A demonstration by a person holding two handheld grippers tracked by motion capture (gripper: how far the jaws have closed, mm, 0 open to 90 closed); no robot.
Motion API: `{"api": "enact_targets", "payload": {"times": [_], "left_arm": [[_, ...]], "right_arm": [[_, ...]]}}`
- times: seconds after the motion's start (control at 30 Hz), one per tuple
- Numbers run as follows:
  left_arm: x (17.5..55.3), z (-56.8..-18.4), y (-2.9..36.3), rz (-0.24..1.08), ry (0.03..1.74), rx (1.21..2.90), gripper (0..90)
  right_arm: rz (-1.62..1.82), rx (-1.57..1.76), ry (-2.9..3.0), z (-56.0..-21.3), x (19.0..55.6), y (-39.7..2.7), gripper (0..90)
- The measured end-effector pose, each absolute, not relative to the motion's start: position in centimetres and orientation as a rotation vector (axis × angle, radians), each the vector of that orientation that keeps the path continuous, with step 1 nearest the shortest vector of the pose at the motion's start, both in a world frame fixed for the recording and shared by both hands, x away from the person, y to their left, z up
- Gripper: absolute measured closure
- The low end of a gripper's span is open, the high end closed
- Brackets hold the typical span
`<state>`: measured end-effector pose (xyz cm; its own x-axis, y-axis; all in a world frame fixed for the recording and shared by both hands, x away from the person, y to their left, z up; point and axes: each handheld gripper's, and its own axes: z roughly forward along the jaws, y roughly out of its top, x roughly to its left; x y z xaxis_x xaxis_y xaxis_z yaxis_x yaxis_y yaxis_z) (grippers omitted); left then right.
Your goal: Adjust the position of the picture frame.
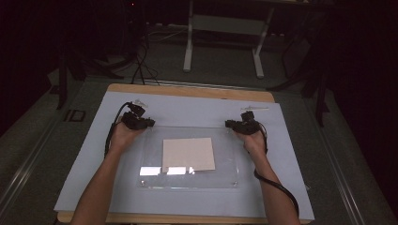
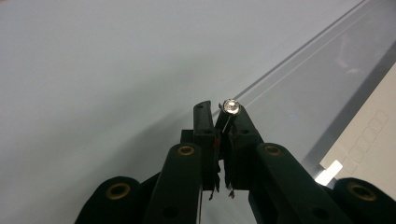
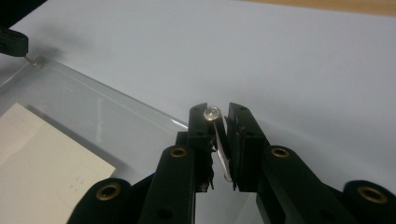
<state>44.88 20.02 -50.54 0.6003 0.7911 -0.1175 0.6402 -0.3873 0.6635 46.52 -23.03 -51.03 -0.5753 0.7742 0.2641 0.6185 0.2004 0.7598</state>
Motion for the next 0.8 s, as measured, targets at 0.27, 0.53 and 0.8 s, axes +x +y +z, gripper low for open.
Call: {"api": "enact_targets", "payload": {"times": [0.27, 0.53, 0.8], "left_arm": [[44.8, -51.1, 19.7, 0.3, 1.124, 2.14, 84.7], [44.6, -51.4, 19.9, 0.293, 1.13, 2.095, 83.6], [44.4, -51.7, 20.0, 0.298, 1.143, 2.05, 82.6]], "right_arm": [[1.301, 1.358, 2.271, -52.1, 46.3, -23.3, 80.5], [1.314, 1.342, 2.245, -52.3, 46.0, -23.3, 80.6], [1.323, 1.335, 2.241, -52.5, 46.0, -23.3, 80.5]]}}
